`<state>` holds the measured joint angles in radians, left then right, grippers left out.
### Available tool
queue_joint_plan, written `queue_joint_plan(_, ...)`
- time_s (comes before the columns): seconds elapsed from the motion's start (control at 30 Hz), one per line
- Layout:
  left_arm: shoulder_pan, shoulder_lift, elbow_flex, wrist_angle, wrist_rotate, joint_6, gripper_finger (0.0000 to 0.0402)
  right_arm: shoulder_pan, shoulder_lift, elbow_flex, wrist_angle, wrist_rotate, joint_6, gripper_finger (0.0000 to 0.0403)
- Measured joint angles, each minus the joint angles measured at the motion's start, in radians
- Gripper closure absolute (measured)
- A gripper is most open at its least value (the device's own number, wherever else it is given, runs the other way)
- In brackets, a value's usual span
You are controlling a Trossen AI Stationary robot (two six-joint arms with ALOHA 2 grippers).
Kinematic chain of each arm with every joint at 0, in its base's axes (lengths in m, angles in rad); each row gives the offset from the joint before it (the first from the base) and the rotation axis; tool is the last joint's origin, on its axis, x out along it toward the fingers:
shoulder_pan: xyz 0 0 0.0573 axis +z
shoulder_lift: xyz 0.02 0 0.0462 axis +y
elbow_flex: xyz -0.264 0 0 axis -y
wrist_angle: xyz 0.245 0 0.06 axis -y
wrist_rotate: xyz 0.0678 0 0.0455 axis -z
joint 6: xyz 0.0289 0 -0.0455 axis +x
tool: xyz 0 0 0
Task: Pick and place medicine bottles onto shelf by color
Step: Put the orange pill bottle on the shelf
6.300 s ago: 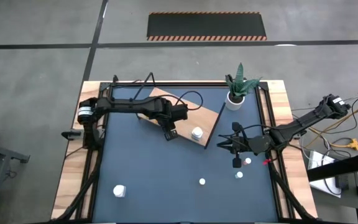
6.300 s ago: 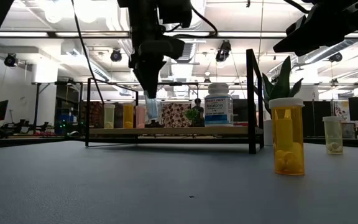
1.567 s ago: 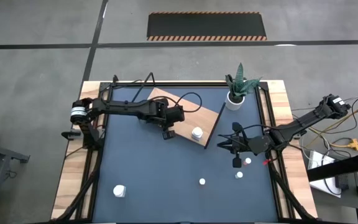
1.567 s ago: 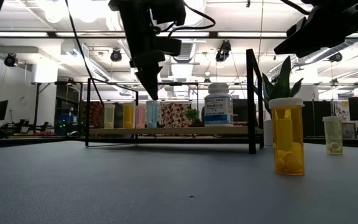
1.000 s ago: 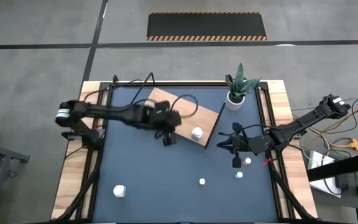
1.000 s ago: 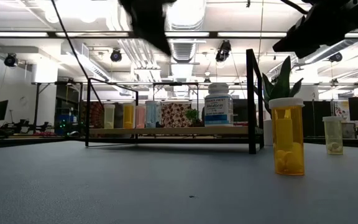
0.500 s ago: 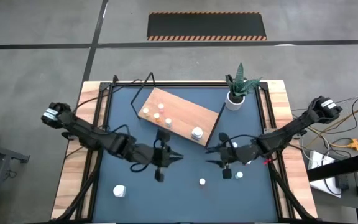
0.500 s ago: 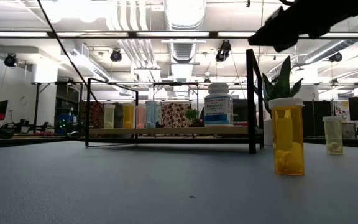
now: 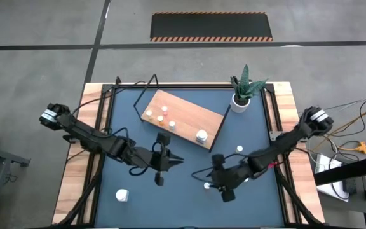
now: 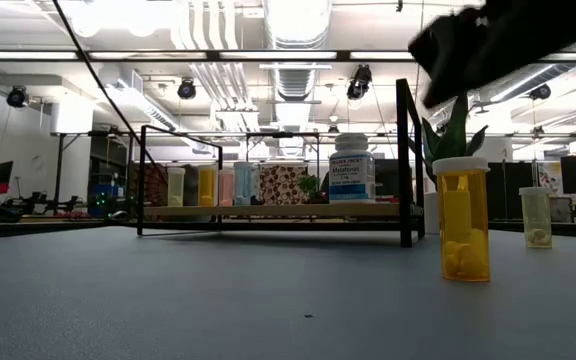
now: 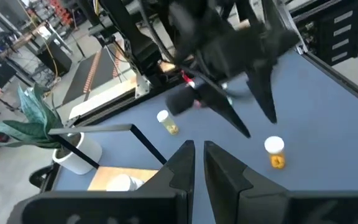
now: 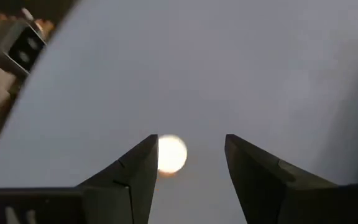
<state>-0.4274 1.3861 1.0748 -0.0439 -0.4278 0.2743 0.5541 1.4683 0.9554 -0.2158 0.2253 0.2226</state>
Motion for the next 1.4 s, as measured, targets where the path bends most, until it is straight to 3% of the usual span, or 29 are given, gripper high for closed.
queue_joint_plan(0.2, -0.001, 0.000, 0.002, 0.015, 0.000, 0.003, 0.0385, 0.011, 0.149, 0.117, -0.162, 0.000, 0.054, 0.0225)
queue_joint_plan(0.47, -0.014, 0.000, 0.000, 0.011, 0.000, -0.004, 0.0385, 0.011, 0.274, 0.224, -0.226, 0.001, 0.019, 0.0229)
queue_joint_plan(0.93, -0.067, -0.003, -0.002, 0.009, 0.000, 0.021, 0.0385, 0.011, 0.275, 0.239, -0.221, 0.001, 0.013, 0.0303)
queue_joint_plan(1.13, -0.068, -0.022, -0.004, -0.002, -0.001, 0.074, 0.0385, 0.011, 0.275, 0.284, -0.250, -0.001, 0.051, 0.0283)
queue_joint_plan(1.4, -0.067, -0.120, -0.097, 0.028, -0.082, 0.079, 0.0385, -0.002, 0.274, 0.487, -0.442, 0.002, 0.055, 0.0280)
